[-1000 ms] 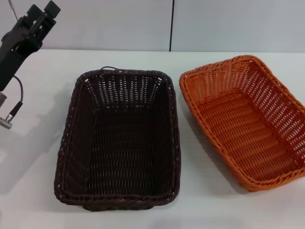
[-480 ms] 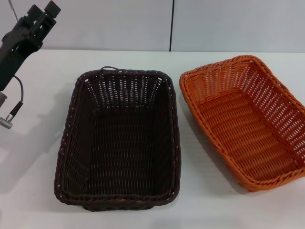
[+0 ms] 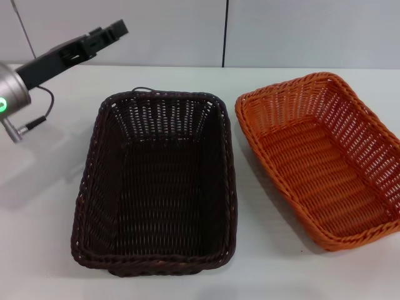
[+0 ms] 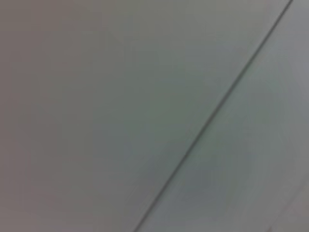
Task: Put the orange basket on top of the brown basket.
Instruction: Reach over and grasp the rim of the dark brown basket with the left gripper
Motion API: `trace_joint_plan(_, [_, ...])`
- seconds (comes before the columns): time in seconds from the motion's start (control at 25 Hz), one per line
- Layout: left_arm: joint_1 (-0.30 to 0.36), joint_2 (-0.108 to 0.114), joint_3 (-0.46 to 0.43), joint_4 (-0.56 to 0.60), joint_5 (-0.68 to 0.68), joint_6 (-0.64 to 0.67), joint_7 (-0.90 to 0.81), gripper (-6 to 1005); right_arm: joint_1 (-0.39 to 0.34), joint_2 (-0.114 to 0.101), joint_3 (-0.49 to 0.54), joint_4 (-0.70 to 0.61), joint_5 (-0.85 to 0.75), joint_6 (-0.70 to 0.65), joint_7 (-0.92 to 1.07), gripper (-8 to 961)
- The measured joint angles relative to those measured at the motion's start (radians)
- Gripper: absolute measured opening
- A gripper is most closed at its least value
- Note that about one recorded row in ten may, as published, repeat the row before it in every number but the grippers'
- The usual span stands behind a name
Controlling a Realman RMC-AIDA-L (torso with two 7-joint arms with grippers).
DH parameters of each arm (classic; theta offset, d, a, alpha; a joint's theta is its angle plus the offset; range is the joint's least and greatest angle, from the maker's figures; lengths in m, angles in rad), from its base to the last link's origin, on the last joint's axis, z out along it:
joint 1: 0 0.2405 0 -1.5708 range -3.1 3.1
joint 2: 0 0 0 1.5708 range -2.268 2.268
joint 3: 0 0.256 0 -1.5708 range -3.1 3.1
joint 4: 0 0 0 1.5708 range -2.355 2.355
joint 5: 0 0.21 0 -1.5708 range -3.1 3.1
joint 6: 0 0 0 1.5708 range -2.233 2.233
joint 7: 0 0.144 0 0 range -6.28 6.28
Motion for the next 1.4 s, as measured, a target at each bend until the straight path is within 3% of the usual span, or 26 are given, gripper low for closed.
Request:
trace_joint_plan(0.04, [0.000, 0.000, 0.000, 0.000, 0.000, 0.000, 0.000, 734, 0.000, 0.000, 0.000, 0.000, 0.000, 0.000, 0.000, 752])
trace_joint_plan(0.08, [-0.002, 0.017, 0.004, -0.055, 0.083, -0.002, -0.100, 734, -0.002, 0.000, 0.006, -0.001, 0.000, 0.008, 0.000, 752])
trace_joint_plan(0.16, [-0.001, 0.028, 0.004, -0.101, 0.150, -0.007, -0.178, 734, -0.003, 0.000, 0.010, -0.002, 0.000, 0.017, 0.000, 752])
trace_joint_plan(0.2, [0.007, 0.047, 0.001, -0.278, 0.386, -0.033, -0.424, 734, -0.005, -0.002, 0.018, -0.003, 0.000, 0.035, 0.000, 752])
trace_joint_plan(0.24, [0.007, 0.047, 0.001, -0.278, 0.386, -0.033, -0.424, 734, -0.005, -0.002, 0.018, -0.003, 0.000, 0.035, 0.000, 752])
trace_joint_plan(0.36, [0.007, 0.057, -0.006, -0.464, 0.650, -0.100, -0.663, 734, -0.006, -0.008, 0.031, -0.003, 0.000, 0.066, 0.000, 752])
trace_joint_plan(0.4, [-0.001, 0.055, -0.008, -0.555, 0.792, -0.153, -0.782, 734, -0.007, -0.010, 0.037, -0.006, 0.000, 0.087, 0.000, 752])
trace_joint_plan(0.44, [-0.001, 0.055, -0.008, -0.555, 0.792, -0.153, -0.782, 734, -0.007, -0.010, 0.037, -0.006, 0.000, 0.087, 0.000, 752])
trace_joint_plan(0.56, [-0.018, 0.032, -0.008, -0.673, 0.998, -0.249, -0.924, 734, -0.008, -0.015, 0.054, -0.006, 0.000, 0.105, 0.000, 752])
trace_joint_plan(0.64, [-0.037, -0.015, -0.008, -0.761, 1.194, -0.344, -1.023, 734, -0.007, -0.017, 0.061, -0.007, 0.000, 0.110, -0.001, 752])
trace_joint_plan(0.72, [-0.041, -0.031, -0.008, -0.785, 1.258, -0.371, -1.051, 735, -0.007, -0.020, 0.062, -0.008, 0.000, 0.119, -0.003, 752])
trace_joint_plan(0.8, [-0.045, -0.084, -0.006, -0.840, 1.397, -0.427, -1.109, 735, -0.007, -0.026, 0.062, -0.008, 0.000, 0.140, -0.005, 752])
trace_joint_plan(0.92, [-0.038, -0.095, 0.023, -0.861, 1.445, -0.467, -1.158, 734, -0.006, -0.035, 0.062, -0.006, 0.000, 0.159, -0.006, 752])
trace_joint_plan(1.4, [-0.025, -0.099, 0.088, -0.835, 1.443, -0.485, -1.217, 729, 0.009, -0.049, 0.069, -0.008, 0.000, 0.186, -0.007, 753])
